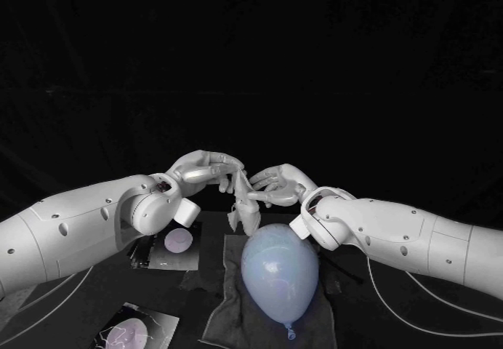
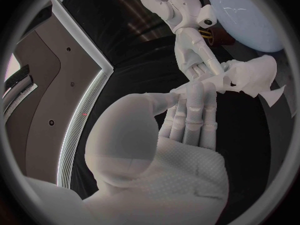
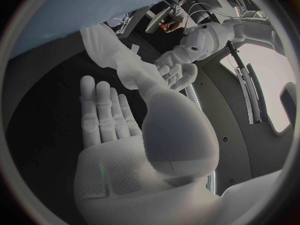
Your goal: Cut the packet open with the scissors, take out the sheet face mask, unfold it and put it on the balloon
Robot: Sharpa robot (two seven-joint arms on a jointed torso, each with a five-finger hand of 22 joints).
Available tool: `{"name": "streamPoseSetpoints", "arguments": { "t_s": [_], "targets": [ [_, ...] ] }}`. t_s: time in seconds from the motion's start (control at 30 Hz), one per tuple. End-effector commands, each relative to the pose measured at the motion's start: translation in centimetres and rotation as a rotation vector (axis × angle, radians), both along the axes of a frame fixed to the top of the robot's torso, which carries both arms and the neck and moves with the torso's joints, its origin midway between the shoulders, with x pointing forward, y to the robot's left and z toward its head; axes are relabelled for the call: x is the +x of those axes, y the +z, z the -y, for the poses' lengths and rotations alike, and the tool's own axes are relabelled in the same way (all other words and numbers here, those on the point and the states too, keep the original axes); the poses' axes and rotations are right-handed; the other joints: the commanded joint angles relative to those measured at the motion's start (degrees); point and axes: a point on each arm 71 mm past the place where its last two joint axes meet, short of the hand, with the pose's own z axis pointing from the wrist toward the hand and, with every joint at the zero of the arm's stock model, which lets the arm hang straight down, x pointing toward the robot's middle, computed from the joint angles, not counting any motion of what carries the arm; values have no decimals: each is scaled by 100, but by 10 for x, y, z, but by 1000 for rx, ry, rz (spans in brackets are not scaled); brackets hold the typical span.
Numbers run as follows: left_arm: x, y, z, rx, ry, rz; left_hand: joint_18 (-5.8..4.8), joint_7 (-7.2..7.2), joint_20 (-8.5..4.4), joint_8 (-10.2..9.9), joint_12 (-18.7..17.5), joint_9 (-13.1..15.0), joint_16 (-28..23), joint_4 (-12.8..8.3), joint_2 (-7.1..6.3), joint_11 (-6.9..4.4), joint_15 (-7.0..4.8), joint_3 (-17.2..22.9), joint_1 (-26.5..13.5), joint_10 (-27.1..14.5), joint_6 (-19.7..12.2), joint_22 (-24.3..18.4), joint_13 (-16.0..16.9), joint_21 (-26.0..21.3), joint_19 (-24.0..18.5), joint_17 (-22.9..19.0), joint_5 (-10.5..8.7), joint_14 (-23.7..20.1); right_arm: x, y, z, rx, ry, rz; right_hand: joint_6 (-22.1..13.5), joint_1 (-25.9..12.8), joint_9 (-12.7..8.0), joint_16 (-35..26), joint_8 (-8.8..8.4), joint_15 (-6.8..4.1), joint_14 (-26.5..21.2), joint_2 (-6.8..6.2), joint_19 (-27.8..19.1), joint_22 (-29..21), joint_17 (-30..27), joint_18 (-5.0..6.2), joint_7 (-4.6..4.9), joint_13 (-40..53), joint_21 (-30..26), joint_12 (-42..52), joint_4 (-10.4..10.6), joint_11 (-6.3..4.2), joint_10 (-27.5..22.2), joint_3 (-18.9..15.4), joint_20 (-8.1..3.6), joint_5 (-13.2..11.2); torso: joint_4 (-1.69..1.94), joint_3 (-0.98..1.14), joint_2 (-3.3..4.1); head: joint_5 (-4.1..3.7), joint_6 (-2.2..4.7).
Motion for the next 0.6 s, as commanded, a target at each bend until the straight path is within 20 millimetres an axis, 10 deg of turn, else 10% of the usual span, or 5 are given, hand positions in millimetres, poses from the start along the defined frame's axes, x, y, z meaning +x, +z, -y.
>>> {"name": "streamPoseSetpoints", "arguments": {
  "t_s": [0.03,0.23,0.6],
  "targets": [
    [-1,2,2,4,-19,10,86,45,-10,38,-8,2043,43,39,-39,8,-5,11,20,54,-3,11,9,30,47,6,15,55,-3,2,-7,25,58,38,89,83,15,-25,33,3,-56,58,-47,10,-62,46,-12,-40,-27,47,-5,-19,94,-56,-7,1,-4,-7,2,2,-2],
    [-1,2,3,4,-17,14,86,45,-11,41,-8,2044,61,39,-39,7,-6,13,22,58,-3,13,10,37,51,9,15,58,-3,3,-10,22,60,51,310,252,46,11,97,2,-35,183,-27,49,-189,52,-58,-124,2,137,-43,-21,334,-28,-7,2,1,-9,2,10,-8],
    [-2,3,4,3,-18,15,86,45,-12,43,-7,2046,73,39,-39,6,-6,15,24,63,-2,15,10,42,54,10,15,59,-3,4,-11,6,62,77,1259,586,238,323,539,-323,515,851,301,606,-484,59,-303,-370,665,384,-154,-397,1533,956,-283,-1,-5,-1,-2,17,-22]
  ]
}}
